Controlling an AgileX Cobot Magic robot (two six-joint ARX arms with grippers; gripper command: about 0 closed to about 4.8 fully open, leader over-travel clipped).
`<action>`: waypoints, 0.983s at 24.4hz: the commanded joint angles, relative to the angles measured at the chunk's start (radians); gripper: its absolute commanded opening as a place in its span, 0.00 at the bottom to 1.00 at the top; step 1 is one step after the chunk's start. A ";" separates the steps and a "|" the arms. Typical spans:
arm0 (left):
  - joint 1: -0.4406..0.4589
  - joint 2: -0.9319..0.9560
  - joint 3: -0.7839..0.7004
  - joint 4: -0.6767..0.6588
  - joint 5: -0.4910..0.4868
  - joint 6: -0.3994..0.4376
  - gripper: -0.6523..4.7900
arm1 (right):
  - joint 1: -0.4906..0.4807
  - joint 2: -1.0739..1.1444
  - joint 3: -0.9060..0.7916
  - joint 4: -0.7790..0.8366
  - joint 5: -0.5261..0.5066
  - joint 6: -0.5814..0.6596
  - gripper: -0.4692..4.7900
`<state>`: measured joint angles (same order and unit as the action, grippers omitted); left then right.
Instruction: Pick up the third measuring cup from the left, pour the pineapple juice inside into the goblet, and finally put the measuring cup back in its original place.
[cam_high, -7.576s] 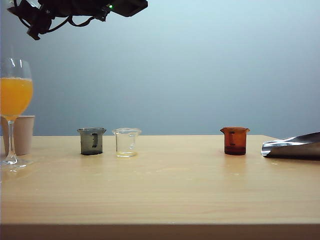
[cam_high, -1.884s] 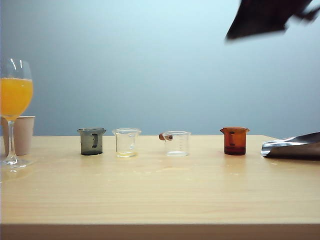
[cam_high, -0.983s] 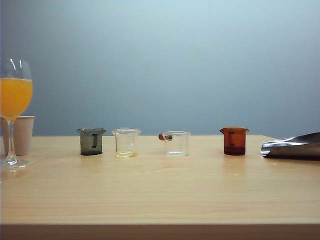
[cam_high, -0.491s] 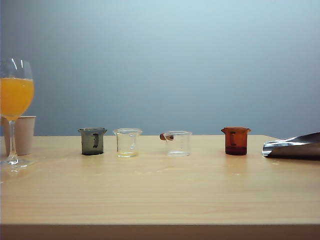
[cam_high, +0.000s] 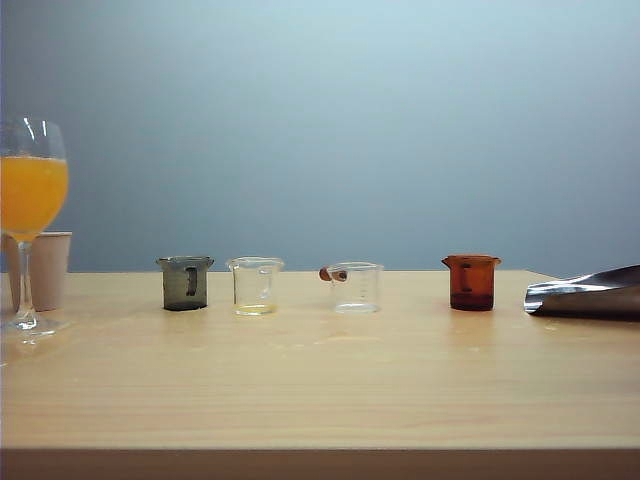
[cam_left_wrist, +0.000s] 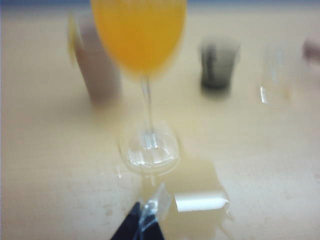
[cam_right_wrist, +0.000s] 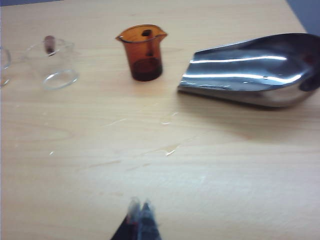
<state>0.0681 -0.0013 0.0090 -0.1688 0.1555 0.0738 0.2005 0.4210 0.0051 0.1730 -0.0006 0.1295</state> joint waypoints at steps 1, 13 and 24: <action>0.001 0.003 0.000 0.017 0.002 0.000 0.11 | -0.025 -0.005 -0.002 0.050 0.019 -0.003 0.10; 0.000 0.003 0.000 0.011 0.002 0.000 0.11 | -0.040 -0.029 -0.002 0.045 0.027 -0.003 0.11; -0.002 0.003 0.001 0.014 -0.006 0.006 0.11 | -0.175 -0.376 -0.004 -0.066 0.024 -0.003 0.11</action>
<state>0.0666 0.0017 0.0090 -0.1604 0.1551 0.0742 0.0387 0.0601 0.0048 0.0948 0.0235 0.1291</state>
